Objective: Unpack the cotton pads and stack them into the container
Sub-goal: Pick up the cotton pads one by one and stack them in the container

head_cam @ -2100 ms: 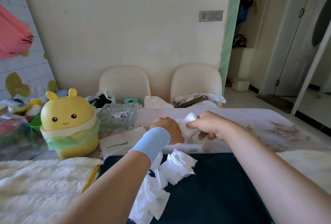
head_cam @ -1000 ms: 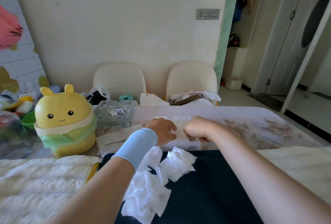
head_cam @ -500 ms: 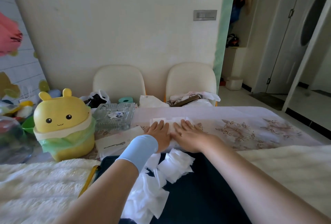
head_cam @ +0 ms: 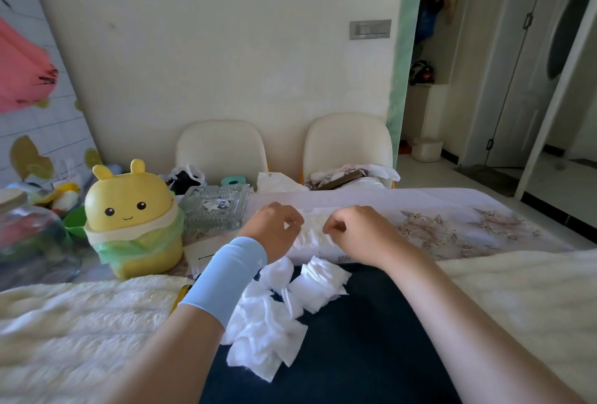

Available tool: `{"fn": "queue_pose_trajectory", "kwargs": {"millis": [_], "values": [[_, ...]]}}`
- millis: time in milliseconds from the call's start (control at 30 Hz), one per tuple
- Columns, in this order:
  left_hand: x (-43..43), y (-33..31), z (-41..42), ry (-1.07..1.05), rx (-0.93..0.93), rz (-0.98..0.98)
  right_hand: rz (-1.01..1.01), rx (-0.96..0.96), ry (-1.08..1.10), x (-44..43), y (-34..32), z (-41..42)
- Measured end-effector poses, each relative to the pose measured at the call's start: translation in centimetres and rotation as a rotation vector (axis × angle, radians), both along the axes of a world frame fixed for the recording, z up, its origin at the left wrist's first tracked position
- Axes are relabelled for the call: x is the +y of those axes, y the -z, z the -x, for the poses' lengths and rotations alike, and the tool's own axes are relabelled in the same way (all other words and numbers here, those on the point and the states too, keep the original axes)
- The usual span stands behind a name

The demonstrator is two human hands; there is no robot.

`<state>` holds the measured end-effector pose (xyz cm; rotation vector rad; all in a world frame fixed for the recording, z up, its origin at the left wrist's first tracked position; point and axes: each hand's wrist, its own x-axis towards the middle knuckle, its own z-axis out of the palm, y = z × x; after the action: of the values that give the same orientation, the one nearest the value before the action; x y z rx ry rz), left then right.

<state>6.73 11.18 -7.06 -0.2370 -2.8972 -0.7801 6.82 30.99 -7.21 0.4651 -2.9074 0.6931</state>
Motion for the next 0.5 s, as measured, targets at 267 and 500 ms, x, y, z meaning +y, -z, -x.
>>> {"fn": "queue_pose_trajectory", "kwargs": {"millis": [267, 500], "values": [[-2.3, 2.3, -2.9, -0.322, -0.402, 0.314, -0.141, 0.026, -0.044, -4.5, 0.3, -2.0], [-3.0, 2.2, -3.9, -0.228, -0.288, 0.143, -0.157, -0.11, -0.103, -6.8, 0.8, -2.2]]}}
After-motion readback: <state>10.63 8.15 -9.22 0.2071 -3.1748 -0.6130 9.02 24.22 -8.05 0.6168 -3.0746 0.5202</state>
